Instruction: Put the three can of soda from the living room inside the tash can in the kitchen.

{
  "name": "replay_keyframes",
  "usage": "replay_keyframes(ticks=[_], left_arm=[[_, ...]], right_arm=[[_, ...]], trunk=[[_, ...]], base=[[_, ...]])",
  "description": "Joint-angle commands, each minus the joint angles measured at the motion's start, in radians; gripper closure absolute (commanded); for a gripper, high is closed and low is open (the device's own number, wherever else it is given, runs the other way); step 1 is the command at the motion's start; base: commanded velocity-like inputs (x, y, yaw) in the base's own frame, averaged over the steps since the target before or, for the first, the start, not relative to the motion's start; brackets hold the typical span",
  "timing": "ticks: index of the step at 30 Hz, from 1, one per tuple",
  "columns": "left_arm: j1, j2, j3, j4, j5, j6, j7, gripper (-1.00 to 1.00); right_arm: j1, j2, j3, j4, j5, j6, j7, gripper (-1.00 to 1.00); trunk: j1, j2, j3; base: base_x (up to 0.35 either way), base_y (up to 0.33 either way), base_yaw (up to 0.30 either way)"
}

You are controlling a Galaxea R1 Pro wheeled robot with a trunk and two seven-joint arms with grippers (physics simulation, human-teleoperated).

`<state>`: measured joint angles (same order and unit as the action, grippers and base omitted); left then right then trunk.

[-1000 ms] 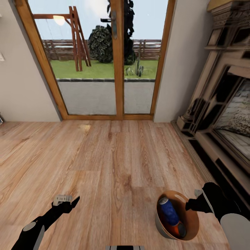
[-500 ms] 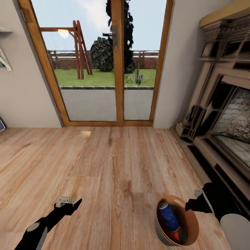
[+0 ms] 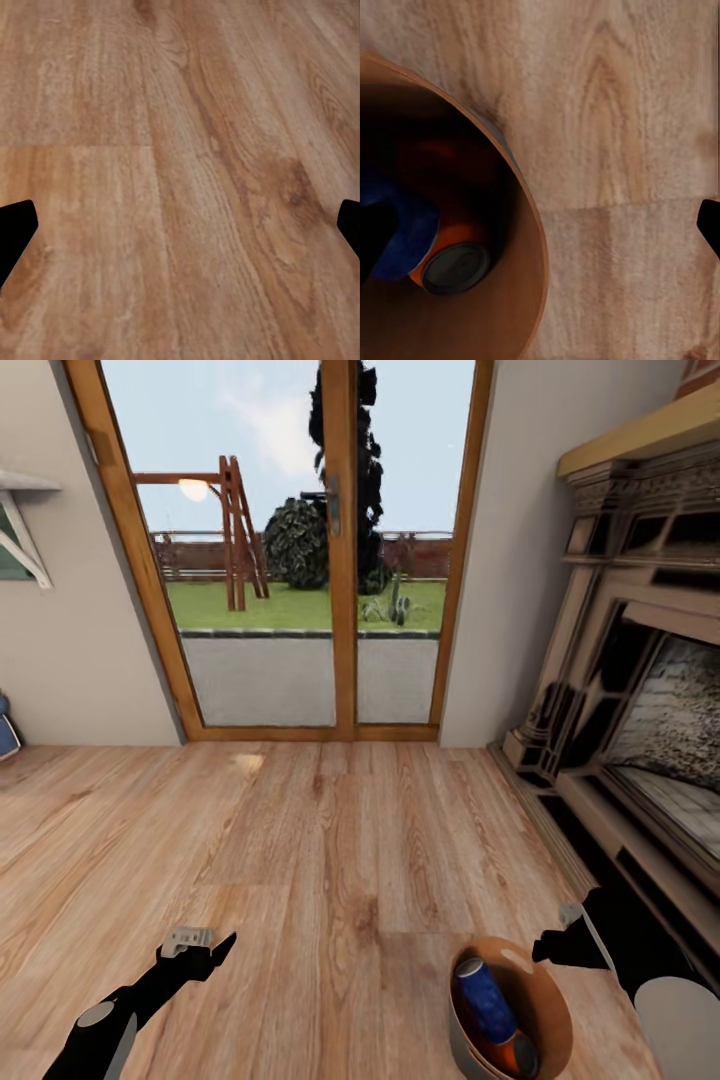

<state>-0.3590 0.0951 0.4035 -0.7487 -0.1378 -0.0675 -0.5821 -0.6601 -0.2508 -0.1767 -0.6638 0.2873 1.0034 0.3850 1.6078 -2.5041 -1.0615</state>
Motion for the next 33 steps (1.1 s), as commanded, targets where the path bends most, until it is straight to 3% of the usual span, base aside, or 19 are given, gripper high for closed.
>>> replay_keyframes(ticks=[1,11,14,17,18,21,24,25,29,33], left_arm=[[0.0,0.0,0.0,0.0,0.0,0.0,0.0,-1.0],[0.0,0.0,0.0,0.0,-0.003,0.0,0.001,-1.0],[0.0,0.0,0.0,0.001,-0.003,0.0,0.001,-1.0],[0.0,0.0,0.0,0.003,-0.003,0.0,0.001,-1.0],[-0.001,0.0,-0.001,0.03,-0.001,0.0,0.007,-1.0],[-0.001,0.0,-0.001,0.035,-0.001,0.0,0.008,-1.0],[-0.001,0.001,-0.002,0.04,0.0,0.0,0.008,-1.0],[-0.001,0.0,-0.002,0.041,0.0,0.0,0.008,-1.0],[-0.001,0.0,-0.002,0.043,0.0,0.0,0.008,-1.0],[-0.002,0.0,-0.002,0.043,0.0,0.0,0.008,-1.0]], right_arm=[[0.0,0.0,0.0,0.0,0.0,-0.002,0.0,-1.0],[0.004,0.001,-0.004,-0.005,-0.001,-0.083,-0.003,-1.0],[0.013,0.001,-0.004,-0.009,-0.002,-0.13,-0.002,-1.0],[0.042,0.002,-0.005,-0.036,-0.002,-0.232,-0.003,-1.0],[0.125,0.005,-0.007,-0.166,-0.007,-0.292,0.002,-1.0],[0.171,0.008,-0.007,-0.239,-0.02,-0.301,0.007,-1.0],[0.23,0.009,-0.007,-0.325,-0.061,-0.327,0.011,-1.0],[0.268,0.01,-0.008,-0.373,-0.097,-0.371,0.011,-1.0],[0.325,0.01,-0.008,-0.426,-0.138,-0.433,0.011,-1.0],[0.352,0.011,-0.017,-0.442,-0.152,-0.469,0.012,-1.0]], trunk=[[0.0,0.0,0.004],[-0.005,0.003,0.043],[-0.006,0.003,0.054],[-0.008,0.004,0.066],[-0.01,0.008,0.069],[-0.021,0.029,0.079],[-0.033,0.05,0.088],[-0.037,0.057,0.091],[-0.052,0.085,0.104],[-0.067,0.113,0.116]], base=[[0.0,0.0,0.0],[0.0,0.0,0.0],[0.0,0.0,0.0],[0.0,0.0,0.0],[0.0,0.0,0.0],[0.0,0.0,0.0],[0.0,0.0,0.0],[0.0,0.0,0.0],[0.0,0.0,0.0],[0.0,0.0,0.0]])
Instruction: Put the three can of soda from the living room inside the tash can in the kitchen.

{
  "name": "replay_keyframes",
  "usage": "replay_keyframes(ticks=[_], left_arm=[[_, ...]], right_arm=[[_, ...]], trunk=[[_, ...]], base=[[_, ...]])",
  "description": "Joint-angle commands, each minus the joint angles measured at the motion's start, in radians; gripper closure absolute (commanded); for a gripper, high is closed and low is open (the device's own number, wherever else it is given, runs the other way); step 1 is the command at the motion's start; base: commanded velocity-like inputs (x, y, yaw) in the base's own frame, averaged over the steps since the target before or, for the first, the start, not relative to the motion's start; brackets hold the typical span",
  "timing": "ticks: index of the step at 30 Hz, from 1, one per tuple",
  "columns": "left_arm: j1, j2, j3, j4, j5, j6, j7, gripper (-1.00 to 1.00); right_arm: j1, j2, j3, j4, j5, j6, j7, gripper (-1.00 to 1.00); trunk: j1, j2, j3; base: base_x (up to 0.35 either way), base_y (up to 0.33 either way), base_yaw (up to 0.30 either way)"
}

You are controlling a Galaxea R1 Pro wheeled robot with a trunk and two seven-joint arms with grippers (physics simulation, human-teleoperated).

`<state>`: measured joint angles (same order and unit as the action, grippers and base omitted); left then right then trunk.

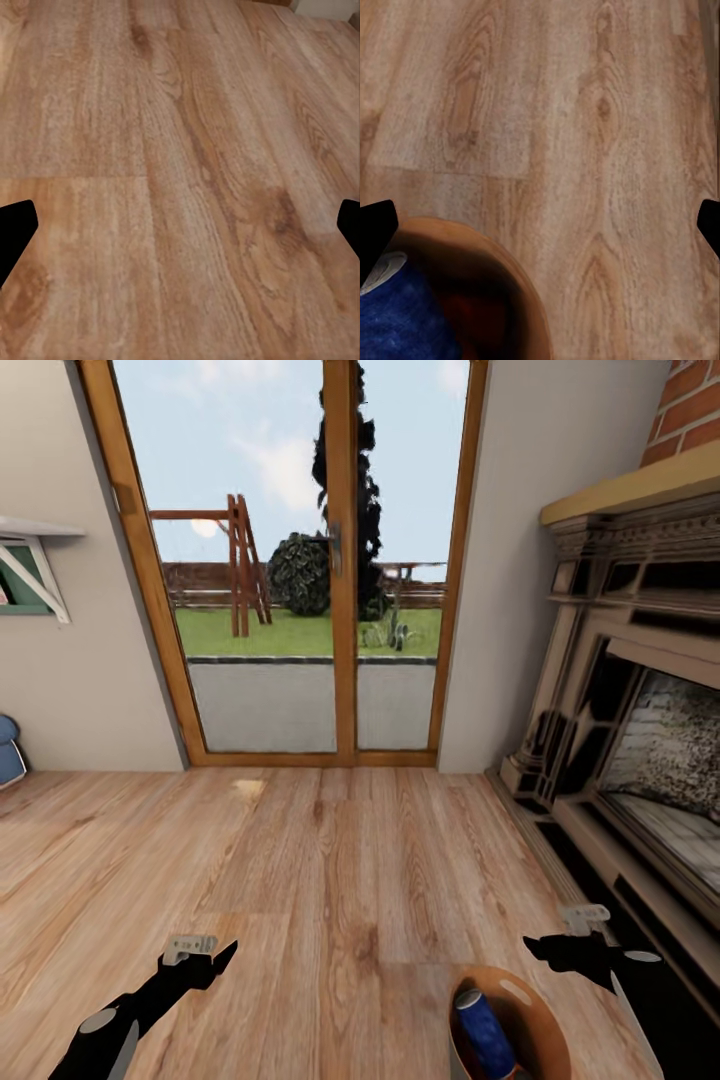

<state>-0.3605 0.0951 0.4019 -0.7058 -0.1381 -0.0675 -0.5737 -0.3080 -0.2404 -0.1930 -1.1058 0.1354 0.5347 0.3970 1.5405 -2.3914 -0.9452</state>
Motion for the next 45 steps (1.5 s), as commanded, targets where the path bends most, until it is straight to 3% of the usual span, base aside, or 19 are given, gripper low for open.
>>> replay_keyframes(ticks=[1,4,14,17,22,25,34,35,38,45], left_arm=[[0.0,0.0,0.0,0.0,0.0,0.0,0.0,-1.0],[0.0,0.0,0.0,0.0,-0.001,0.0,0.0,-1.0],[0.001,0.0,-0.001,0.001,-0.001,0.0,0.0,-1.0],[0.001,0.0,-0.008,0.002,-0.003,0.0,0.0,-1.0],[0.0,0.0,-0.048,0.017,-0.001,0.0,0.026,-1.0],[0.0,0.001,-0.075,0.057,0.0,-0.013,0.064,-1.0],[0.001,0.001,-0.08,0.081,-0.001,-0.024,0.072,-1.0],[0.0,0.001,-0.081,0.087,-0.001,-0.024,0.072,-1.0],[0.0,0.002,-0.081,0.088,-0.001,-0.025,0.072,-1.0],[0.0,0.002,-0.081,0.15,-0.001,-0.026,0.088,-1.0]], right_arm=[[0.005,0.0,-0.005,-0.001,-0.002,-0.012,0.0,-1.0],[0.038,0.002,-0.028,-0.005,-0.022,-0.08,0.0,-1.0],[0.095,0.01,-0.05,-0.006,-0.057,-0.131,0.001,-1.0],[0.147,0.033,-0.057,-0.006,-0.061,-0.222,0.0,-1.0],[0.176,0.061,-0.083,-0.006,-0.062,-0.262,0.0,-1.0],[0.208,0.079,-0.121,-0.006,-0.063,-0.334,0.001,-1.0],[0.251,0.093,-0.142,-0.011,-0.064,-0.398,0.001,-1.0],[0.261,0.094,-0.171,-0.024,-0.066,-0.42,0.004,-1.0],[0.291,0.096,-0.175,-0.05,-0.068,-0.426,0.011,-1.0],[0.359,0.136,-0.195,-0.108,-0.069,-0.465,0.026,-1.0]], trunk=[[-0.004,0.007,0.003],[-0.015,0.028,0.013],[-0.054,0.098,0.044],[-0.065,0.119,0.053],[-0.084,0.154,0.069],[-0.096,0.175,0.078],[-0.13,0.238,0.107],[-0.134,0.245,0.11],[-0.146,0.266,0.119],[-0.173,0.315,0.141]], base=[[0.0,0.0,0.0],[0.0,0.0,0.0],[0.0,0.0,0.0],[0.0,0.0,0.0],[0.0,0.0,0.0],[0.0,0.0,0.0],[0.0,0.0,0.0],[0.0,0.0,0.0],[0.0,0.0,0.0],[0.0,0.0,0.0]])
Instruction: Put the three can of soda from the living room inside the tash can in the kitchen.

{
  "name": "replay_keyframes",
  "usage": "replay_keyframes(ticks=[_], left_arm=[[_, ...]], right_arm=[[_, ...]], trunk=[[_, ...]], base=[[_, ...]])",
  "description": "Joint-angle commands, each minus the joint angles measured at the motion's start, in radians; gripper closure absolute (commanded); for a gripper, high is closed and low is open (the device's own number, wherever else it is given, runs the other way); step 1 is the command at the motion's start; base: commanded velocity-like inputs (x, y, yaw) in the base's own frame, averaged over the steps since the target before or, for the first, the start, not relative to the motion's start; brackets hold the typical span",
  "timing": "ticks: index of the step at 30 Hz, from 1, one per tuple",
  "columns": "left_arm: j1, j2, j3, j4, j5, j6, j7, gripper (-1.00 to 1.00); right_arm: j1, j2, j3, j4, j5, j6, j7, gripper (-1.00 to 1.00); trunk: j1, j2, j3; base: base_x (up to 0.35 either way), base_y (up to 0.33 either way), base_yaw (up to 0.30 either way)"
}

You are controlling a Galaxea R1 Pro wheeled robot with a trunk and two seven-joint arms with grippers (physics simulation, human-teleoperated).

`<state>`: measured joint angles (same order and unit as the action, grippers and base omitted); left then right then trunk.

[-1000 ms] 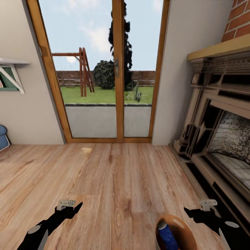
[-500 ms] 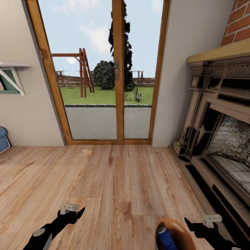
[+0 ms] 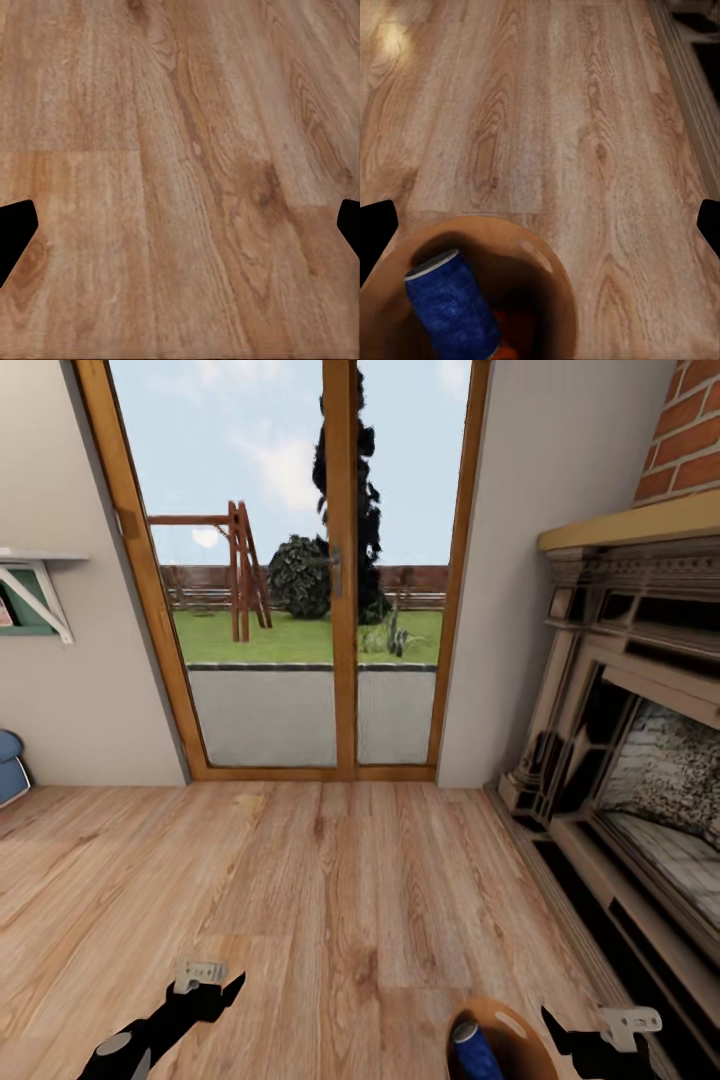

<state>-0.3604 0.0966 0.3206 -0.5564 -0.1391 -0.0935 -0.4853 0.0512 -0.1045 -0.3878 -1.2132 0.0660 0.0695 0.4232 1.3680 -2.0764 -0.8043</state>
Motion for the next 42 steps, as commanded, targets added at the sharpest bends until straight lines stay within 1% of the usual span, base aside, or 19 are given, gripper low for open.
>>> replay_keyframes(ticks=[1,8,10,12,13,14,19,20,23,24,25,27,29,34,35,37,38,40,42], left_arm=[[0.0,0.0,-0.001,0.02,0.0,-0.003,0.005,-1.0],[0.001,-0.001,-0.001,0.08,0.001,-0.027,0.04,-1.0],[0.001,0.0,-0.001,0.101,0.002,-0.045,0.049,-1.0],[0.004,0.007,-0.001,0.132,0.001,-0.068,0.071,-1.0],[0.012,0.011,-0.001,0.169,0.002,-0.097,0.087,-1.0],[0.033,0.019,-0.001,0.237,0.002,-0.163,0.108,-1.0],[0.061,0.036,-0.003,0.335,0.002,-0.258,0.128,-1.0],[0.075,0.042,-0.003,0.358,0.002,-0.286,0.132,-1.0],[0.099,0.049,-0.003,0.378,0.002,-0.322,0.134,-1.0],[0.099,0.049,-0.003,0.378,0.002,-0.322,0.134,-1.0],[0.12,0.054,-0.003,0.388,0.001,-0.343,0.136,-1.0],[0.135,0.056,-0.003,0.393,0.001,-0.355,0.137,-1.0],[0.169,0.057,-0.003,0.397,0.001,-0.375,0.138,-1.0],[0.212,0.059,-0.003,0.399,0.001,-0.387,0.143,-1.0],[0.229,0.059,-0.003,0.399,0.001,-0.39,0.149,-1.0],[0.246,0.059,-0.003,0.4,0.001,-0.393,0.154,-1.0],[0.261,0.06,-0.003,0.4,0.001,-0.402,0.157,-1.0],[0.272,0.06,-0.003,0.401,0.001,-0.415,0.159,-1.0],[0.289,0.059,-0.003,0.411,0.001,-0.435,0.164,-1.0]], right_arm=[[0.01,0.006,-0.009,-0.005,0.0,-0.008,0.001,-1.0],[0.041,0.015,-0.025,-0.01,0.0,-0.025,0.005,-1.0],[0.056,0.016,-0.027,-0.009,0.001,-0.051,0.005,-1.0],[0.072,0.016,-0.032,-0.005,0.001,-0.107,0.004,-1.0],[0.085,0.017,-0.044,-0.002,0.0,-0.151,0.002,-1.0],[0.099,0.018,-0.066,0.006,0.0,-0.199,0.003,-1.0],[0.109,0.018,-0.087,0.043,0.0,-0.237,0.005,-1.0],[0.111,0.017,-0.091,0.064,0.0,-0.246,0.006,-1.0],[0.113,0.012,-0.096,0.104,0.001,-0.276,0.007,-1.0],[0.113,0.012,-0.096,0.104,0.001,-0.276,0.007,-1.0],[0.114,0.007,-0.104,0.152,0.002,-0.329,0.007,-1.0],[0.114,0.005,-0.11,0.183,0.005,-0.364,0.009,-1.0],[0.114,0.0,-0.117,0.243,0.008,-0.41,0.014,-1.0],[0.114,-0.02,-0.12,0.327,0.012,-0.453,0.016,-1.0],[0.114,-0.028,-0.12,0.368,0.012,-0.491,0.016,-1.0],[0.114,-0.034,-0.12,0.417,0.013,-0.536,0.017,-1.0],[0.114,-0.039,-0.121,0.468,0.014,-0.579,0.017,-1.0],[0.114,-0.043,-0.12,0.519,0.014,-0.618,0.017,-1.0],[0.114,-0.055,-0.12,0.61,0.017,-0.675,0.017,-1.0]], trunk=[[-0.004,0.007,0.003],[-0.031,0.056,0.025],[-0.038,0.07,0.031],[-0.046,0.084,0.038],[-0.05,0.091,0.041],[-0.054,0.098,0.044],[-0.073,0.133,0.06],[-0.077,0.14,0.063],[-0.088,0.161,0.072],[-0.092,0.168,0.075],[-0.096,0.175,0.078],[-0.104,0.189,0.085],[-0.111,0.203,0.091],[-0.13,0.238,0.107],[-0.134,0.245,0.11],[-0.142,0.259,0.116],[-0.146,0.266,0.119],[-0.153,0.28,0.125],[-0.161,0.294,0.132]], base=[[0.0,0.0,0.0],[0.0,0.0,0.0],[0.0,0.0,0.0],[0.0,0.0,0.0],[0.0,0.0,0.0],[0.0,0.0,0.0],[0.0,0.0,0.0],[0.0,0.0,0.0],[0.0,0.0,0.0],[0.0,0.0,0.0],[0.0,0.0,0.0],[0.0,0.0,0.0],[0.0,0.0,0.0],[0.0,0.0,0.0],[0.0,0.0,0.0],[0.0,0.0,0.0],[0.0,0.0,0.0],[0.0,0.0,0.0],[0.0,0.0,0.0]])
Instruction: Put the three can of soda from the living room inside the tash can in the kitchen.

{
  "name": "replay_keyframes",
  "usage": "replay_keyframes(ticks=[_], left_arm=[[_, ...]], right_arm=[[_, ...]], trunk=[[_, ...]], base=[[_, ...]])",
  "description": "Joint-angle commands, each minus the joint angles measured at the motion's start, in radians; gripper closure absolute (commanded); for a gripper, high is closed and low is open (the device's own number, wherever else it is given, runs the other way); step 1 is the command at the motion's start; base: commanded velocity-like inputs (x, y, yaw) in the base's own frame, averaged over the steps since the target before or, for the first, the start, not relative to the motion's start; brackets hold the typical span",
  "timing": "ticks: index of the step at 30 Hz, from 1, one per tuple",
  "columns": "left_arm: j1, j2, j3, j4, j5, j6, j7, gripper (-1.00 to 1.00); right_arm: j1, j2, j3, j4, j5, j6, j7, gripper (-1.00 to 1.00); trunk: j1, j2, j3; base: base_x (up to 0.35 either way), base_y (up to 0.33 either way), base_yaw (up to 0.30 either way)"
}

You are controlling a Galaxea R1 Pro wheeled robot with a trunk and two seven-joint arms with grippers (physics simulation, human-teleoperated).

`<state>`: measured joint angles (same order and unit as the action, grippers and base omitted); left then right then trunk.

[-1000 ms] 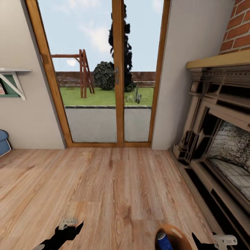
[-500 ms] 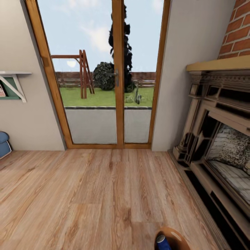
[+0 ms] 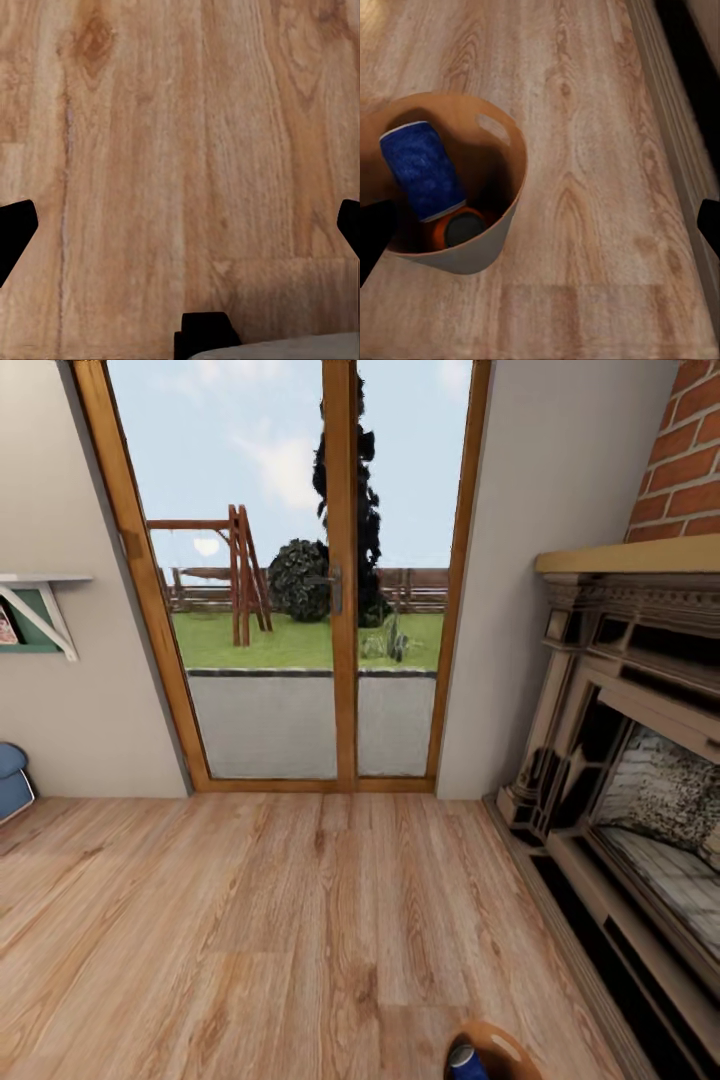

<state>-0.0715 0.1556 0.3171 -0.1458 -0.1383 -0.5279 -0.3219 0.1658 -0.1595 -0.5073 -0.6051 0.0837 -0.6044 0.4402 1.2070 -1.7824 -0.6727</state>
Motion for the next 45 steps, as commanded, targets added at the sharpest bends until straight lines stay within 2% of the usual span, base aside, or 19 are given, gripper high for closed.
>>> replay_keyframes(ticks=[1,4,5,10,30,37,45], left_arm=[[0.003,0.0,0.0,0.006,0.0,-0.004,0.002,-1.0],[0.009,0.0,0.0,0.029,0.0,-0.019,0.012,-1.0],[0.013,0.0,0.0,0.044,0.0,-0.033,0.022,-1.0],[0.045,-0.001,0.002,0.075,0.001,-0.073,0.049,-1.0],[0.09,-0.003,0.005,0.089,0.004,-0.114,0.066,-1.0],[0.097,-0.002,0.009,0.093,0.009,-0.114,0.128,-1.0],[0.098,-0.004,0.016,0.112,0.02,-0.11,0.149,-1.0]], right_arm=[[0.0,-0.004,0.001,0.024,0.0,-0.011,0.0,-1.0],[0.0,-0.014,0.004,0.096,0.001,-0.03,0.0,-1.0],[-0.001,-0.02,0.006,0.147,0.002,-0.04,0.0,-1.0],[-0.001,-0.027,0.01,0.239,0.003,-0.071,0.0,-1.0],[0.0,-0.026,0.012,0.386,0.002,-0.086,-0.007,-1.0],[-0.001,-0.021,0.015,0.445,0.002,-0.085,-0.018,-1.0],[0.0,-0.017,0.016,0.491,0.0,-0.084,-0.021,-1.0]], trunk=[[-0.004,0.007,0.003],[-0.015,0.028,0.013],[-0.019,0.035,0.016],[-0.038,0.07,0.032],[-0.115,0.21,0.094],[-0.142,0.259,0.116],[-0.173,0.315,0.141]], base=[[0.0,0.0,0.0],[0.0,0.0,0.0],[0.0,0.0,0.0],[0.0,0.0,0.0],[0.0,0.0,0.0],[0.0,0.0,0.0],[0.0,0.0,0.0]])
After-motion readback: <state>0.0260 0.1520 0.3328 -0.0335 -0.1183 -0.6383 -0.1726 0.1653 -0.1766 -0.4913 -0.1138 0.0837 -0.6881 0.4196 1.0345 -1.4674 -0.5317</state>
